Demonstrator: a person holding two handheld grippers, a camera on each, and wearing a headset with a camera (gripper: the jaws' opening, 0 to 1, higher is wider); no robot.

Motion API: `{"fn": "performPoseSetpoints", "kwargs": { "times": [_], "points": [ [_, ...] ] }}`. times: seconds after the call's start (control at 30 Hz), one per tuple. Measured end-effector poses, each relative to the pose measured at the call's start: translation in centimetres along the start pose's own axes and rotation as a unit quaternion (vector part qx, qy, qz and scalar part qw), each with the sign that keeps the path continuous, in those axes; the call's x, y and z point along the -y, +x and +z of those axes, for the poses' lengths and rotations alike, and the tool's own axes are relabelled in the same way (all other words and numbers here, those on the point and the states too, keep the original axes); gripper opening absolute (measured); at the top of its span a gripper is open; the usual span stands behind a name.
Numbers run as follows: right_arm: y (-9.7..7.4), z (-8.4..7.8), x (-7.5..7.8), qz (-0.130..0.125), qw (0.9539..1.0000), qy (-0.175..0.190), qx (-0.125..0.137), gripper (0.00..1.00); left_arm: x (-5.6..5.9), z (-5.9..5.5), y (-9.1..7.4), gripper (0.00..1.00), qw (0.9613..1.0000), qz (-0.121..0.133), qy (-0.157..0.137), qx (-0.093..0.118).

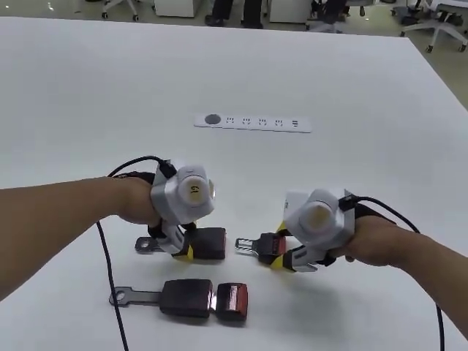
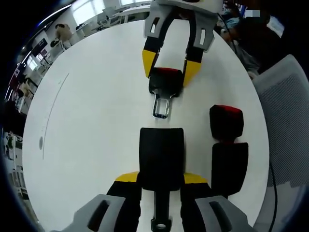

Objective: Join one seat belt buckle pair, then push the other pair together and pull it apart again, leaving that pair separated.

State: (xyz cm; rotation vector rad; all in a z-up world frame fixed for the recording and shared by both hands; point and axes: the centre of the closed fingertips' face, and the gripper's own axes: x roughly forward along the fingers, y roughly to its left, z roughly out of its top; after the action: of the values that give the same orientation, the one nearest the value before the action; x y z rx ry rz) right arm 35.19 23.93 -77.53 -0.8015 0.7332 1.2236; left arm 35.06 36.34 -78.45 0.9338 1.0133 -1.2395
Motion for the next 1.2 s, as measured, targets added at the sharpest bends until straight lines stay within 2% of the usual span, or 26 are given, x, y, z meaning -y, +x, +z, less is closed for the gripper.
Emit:
{"fn": "performPoseSetpoints", "kwargs": {
  "times": [0.2, 0.83, 1.2],
  "points": [
    [0.4, 0.6, -0.3, 0.007, 0.9999, -0.004, 0.007, 0.31, 0.0, 0.0, 0.0, 0.32, 1.0, -0.002, -0.002, 0.0],
    [1.2, 1.3, -0.2, 0.018, 0.9995, -0.021, -0.012, 0.31, 0.1, 0.1, 0.1, 0.32, 1.0, -0.007, -0.001, -0.004],
    [1.3, 2.0, -0.7, 0.023, 0.9995, -0.022, -0.001, 0.31, 0.2, 0.1, 0.1, 0.32, 1.0, -0.008, -0.004, -0.003]
  ]
}}
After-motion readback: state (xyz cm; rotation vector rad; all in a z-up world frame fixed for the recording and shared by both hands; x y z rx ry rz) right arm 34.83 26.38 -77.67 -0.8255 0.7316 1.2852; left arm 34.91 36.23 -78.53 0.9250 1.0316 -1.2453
